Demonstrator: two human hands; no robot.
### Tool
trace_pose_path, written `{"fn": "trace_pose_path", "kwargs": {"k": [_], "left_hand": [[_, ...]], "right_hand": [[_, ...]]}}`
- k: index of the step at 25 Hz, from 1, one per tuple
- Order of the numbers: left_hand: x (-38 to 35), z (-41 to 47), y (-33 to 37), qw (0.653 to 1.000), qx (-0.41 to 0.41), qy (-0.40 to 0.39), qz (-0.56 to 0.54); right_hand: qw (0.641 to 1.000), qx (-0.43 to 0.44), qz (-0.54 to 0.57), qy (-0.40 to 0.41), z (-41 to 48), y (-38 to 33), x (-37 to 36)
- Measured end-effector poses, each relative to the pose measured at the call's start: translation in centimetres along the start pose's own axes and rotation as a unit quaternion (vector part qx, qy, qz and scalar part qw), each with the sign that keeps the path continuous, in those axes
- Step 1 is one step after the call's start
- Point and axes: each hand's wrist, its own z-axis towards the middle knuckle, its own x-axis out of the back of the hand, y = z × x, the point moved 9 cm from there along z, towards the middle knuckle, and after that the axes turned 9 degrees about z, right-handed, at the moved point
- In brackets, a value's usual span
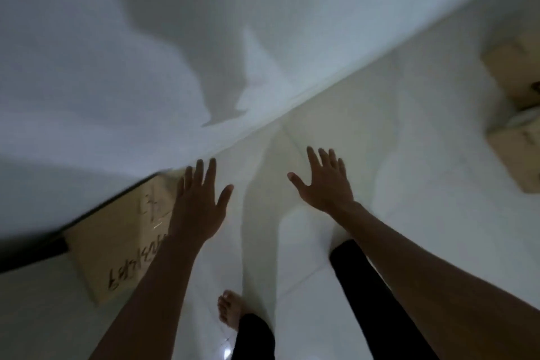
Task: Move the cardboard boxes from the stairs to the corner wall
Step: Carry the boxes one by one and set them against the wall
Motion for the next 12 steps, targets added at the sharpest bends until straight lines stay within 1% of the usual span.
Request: {"fn": "trace_pose_path", "kwargs": {"k": [3, 6, 8, 10, 12], "left_hand": [[3.2, 4.8, 15.3, 0.993, -0.112, 0.013, 0.028], [2.6, 11.2, 31.1, 0.979, -0.196, -0.019, 0.047], [1.5, 15.3, 40.9, 0.970, -0.230, -0.034, 0.068], [0.3, 18.3, 48.7, 0.965, -0.247, -0.045, 0.080], [-1.2, 20.9, 57.5, 0.957, -0.273, -0.055, 0.080]], "right_hand": [[0.995, -0.075, 0.027, 0.053, 0.9, 10.5, 10.6], [0.982, -0.153, 0.055, 0.098, 3.7, 21.9, 19.9], [0.973, -0.181, 0.067, 0.129, 5.6, 29.1, 25.3], [0.967, -0.198, 0.067, 0.146, 6.8, 35.0, 29.4], [0.955, -0.234, 0.079, 0.162, 7.5, 42.3, 33.7]]}}
